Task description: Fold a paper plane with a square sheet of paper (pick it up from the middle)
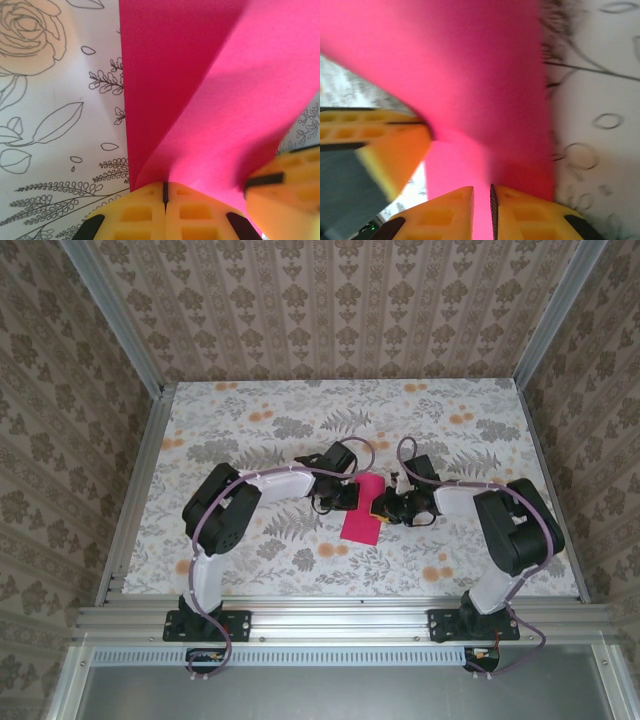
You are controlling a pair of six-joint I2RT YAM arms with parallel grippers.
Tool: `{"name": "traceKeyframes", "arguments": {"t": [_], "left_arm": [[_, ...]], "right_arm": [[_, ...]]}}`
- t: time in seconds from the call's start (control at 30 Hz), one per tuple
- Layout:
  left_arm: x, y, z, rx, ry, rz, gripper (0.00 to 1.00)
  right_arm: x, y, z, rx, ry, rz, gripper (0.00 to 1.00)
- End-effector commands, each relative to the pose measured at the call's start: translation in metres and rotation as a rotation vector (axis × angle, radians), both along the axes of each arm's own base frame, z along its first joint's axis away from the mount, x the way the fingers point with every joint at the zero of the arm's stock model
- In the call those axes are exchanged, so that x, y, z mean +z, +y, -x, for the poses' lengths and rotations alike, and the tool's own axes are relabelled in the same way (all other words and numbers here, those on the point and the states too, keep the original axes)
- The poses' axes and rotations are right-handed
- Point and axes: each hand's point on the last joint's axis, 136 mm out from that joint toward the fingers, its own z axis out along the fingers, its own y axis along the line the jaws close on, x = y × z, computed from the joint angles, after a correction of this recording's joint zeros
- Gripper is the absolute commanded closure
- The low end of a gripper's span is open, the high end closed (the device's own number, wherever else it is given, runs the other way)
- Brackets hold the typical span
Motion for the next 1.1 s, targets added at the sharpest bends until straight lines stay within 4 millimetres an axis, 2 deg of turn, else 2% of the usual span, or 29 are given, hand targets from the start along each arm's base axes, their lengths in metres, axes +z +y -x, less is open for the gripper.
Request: {"name": "traceKeyframes", "arguments": {"t": [0.0,0.07,0.2,0.3,0.43,0.67,0.73,0.97,1.07], "left_arm": [[-0.034,0.02,0.023,-0.032,0.088,-0.129,1.0],[-0.035,0.02,0.024,-0.032,0.089,-0.13,1.0],[-0.036,0.021,0.024,-0.033,0.091,-0.135,1.0],[-0.036,0.022,0.024,-0.031,0.091,-0.136,1.0],[-0.035,0.022,0.024,-0.029,0.087,-0.136,1.0],[-0.036,0.023,0.024,-0.028,0.088,-0.14,1.0],[-0.036,0.024,0.025,-0.031,0.089,-0.141,1.0],[-0.037,0.028,0.027,-0.029,0.089,-0.155,1.0],[-0.038,0.029,0.028,-0.031,0.092,-0.156,1.0]], "right_arm": [[-0.017,-0.011,-0.002,-0.046,0.026,0.058,0.82],[-0.012,-0.009,-0.003,-0.047,0.022,0.041,0.81],[0.023,-0.004,-0.017,-0.029,-0.05,0.007,0.8],[0.036,-0.005,-0.029,-0.039,-0.092,-0.031,0.8],[0.028,-0.01,-0.037,-0.055,-0.082,-0.046,0.8],[-0.013,-0.022,-0.032,-0.085,-0.002,0.009,0.8],[-0.018,-0.025,-0.03,-0.095,0.013,0.026,0.8],[0.025,-0.019,-0.046,-0.077,-0.063,-0.012,0.79],[0.033,-0.017,-0.055,-0.062,-0.08,-0.009,0.79]]}}
